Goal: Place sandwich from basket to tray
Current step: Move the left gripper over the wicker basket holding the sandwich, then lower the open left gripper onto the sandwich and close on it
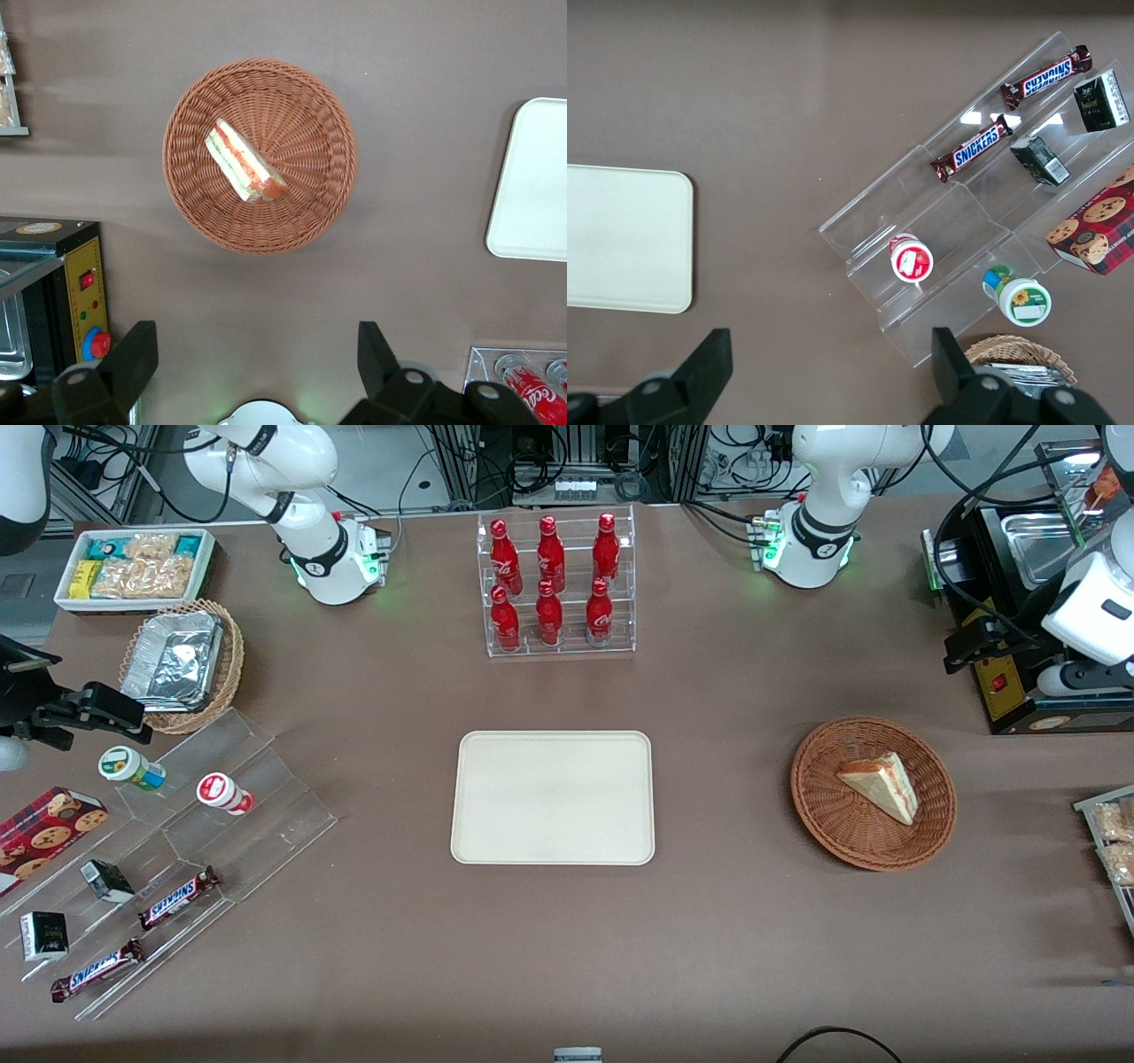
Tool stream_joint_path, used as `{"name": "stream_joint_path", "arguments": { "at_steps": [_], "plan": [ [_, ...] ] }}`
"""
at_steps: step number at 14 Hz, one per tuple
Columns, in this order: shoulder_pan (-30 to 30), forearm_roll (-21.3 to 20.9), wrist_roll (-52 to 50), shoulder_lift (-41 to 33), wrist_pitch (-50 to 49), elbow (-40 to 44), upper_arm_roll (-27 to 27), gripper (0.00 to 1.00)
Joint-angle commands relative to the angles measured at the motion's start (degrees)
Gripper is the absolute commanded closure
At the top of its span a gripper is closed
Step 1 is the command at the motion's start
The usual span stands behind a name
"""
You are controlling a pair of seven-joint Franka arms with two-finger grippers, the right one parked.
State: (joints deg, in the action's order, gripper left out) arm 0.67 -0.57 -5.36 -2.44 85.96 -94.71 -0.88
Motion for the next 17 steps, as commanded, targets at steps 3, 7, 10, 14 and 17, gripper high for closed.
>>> {"name": "stream_joint_path", "arguments": {
  "at_steps": [3, 7, 10, 14, 17],
  "plan": [
    [-0.41, -1.62, -1.32, 2.96, 0.87, -0.73, 3.33, 0.00],
    [0.20, -6.27, -7.89, 7.34, 3.77, -3.72, 4.92, 0.00],
    [-0.14, -5.15, -11.95, 9.82, 10.15, -8.00, 4.84, 0.00],
    [-0.41, -0.41, -23.25, 12.18, 21.25, -14.71, 5.01, 0.02],
    [-0.32, 0.40, -25.14, 12.37, 28.00, -19.69, 5.01, 0.02]
  ]
}}
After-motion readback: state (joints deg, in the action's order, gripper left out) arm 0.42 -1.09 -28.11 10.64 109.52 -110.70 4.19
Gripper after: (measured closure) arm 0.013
